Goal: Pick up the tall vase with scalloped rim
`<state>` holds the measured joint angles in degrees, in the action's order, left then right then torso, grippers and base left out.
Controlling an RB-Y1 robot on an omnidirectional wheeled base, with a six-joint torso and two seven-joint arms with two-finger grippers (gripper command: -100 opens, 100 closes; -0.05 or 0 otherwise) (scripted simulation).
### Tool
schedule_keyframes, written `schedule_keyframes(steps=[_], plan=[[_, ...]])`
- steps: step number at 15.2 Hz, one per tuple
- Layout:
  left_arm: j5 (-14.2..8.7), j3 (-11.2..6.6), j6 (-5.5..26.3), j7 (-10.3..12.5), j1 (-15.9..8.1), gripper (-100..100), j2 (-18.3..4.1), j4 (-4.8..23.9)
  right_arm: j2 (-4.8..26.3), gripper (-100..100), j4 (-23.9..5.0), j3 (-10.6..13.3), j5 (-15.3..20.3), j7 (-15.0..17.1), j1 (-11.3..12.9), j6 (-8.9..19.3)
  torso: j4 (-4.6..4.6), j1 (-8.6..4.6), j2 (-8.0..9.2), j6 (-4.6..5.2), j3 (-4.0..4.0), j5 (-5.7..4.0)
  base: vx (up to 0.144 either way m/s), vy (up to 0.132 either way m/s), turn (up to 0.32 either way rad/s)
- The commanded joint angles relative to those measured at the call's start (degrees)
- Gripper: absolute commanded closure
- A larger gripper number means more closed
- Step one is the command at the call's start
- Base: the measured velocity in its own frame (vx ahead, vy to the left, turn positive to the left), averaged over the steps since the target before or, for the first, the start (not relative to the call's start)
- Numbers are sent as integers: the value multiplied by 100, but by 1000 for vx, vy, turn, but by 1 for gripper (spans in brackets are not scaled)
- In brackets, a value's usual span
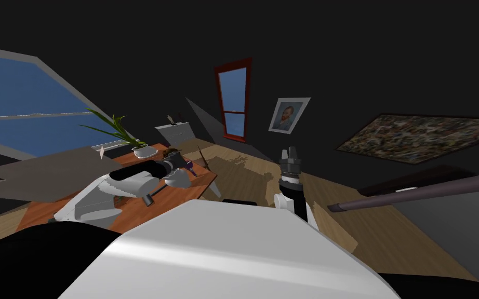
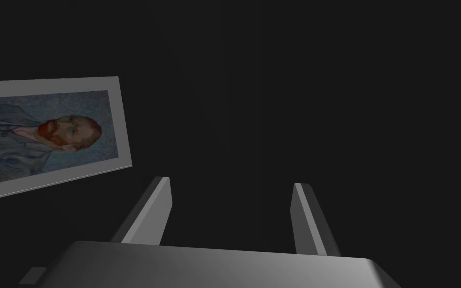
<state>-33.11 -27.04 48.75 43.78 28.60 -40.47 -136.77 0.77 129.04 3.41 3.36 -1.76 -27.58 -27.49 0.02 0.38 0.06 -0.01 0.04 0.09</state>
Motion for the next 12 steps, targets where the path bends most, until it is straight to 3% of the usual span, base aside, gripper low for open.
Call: schedule_keyframes(steps=[1, 2, 4, 5, 8, 9, 12], plan=[[-17, 9, 163, 21, -31, -100, -27, 31, 0, 0, 0, 0, 0, 0, 0, 0, 0, 0, 0, 0, 0, 0, -18, 36, -21], [-206, -39, 371, 119, 8, -100, -147, 91, 0, 0, 0, 0, 0, 0, 0, 0, 0, -5, -3, -1, -2, -1, -37, 45, -140], [-206, -39, 572, 119, 8, -100, -147, 91, 0, 0, 0, 0, 0, 0, 1, 0, 0, -2, 3, 2, 1, -1, -46, 55, -141], [-390, -82, 721, 209, 47, -100, -262, 153, 0, 0, 0, 0, 0, 0, 0, 0, 1, -2, 2, 0, 1, -1, -39, 62, -188], [-390, -82, 973, 209, 47, -100, -262, 153, 0, 0, 0, 0, 0, 0, 0, 0, 0, 7, 0, -1, 0, 2, -32, 68, -72], [-568, -120, 1158, 293, 87, -100, -373, 215, 0, 0, 0, 0, 0, 0, -1, 0, 0, 2, -3, -3, -1, 1, -33, 57, -130], [-568, -120, 1362, 293, 87, -100, -373, 215, 0, 0, 0, 0, 0, 0, 0, 0, 0, 3, -1, -1, -1, 1, -29, 56, -91]])
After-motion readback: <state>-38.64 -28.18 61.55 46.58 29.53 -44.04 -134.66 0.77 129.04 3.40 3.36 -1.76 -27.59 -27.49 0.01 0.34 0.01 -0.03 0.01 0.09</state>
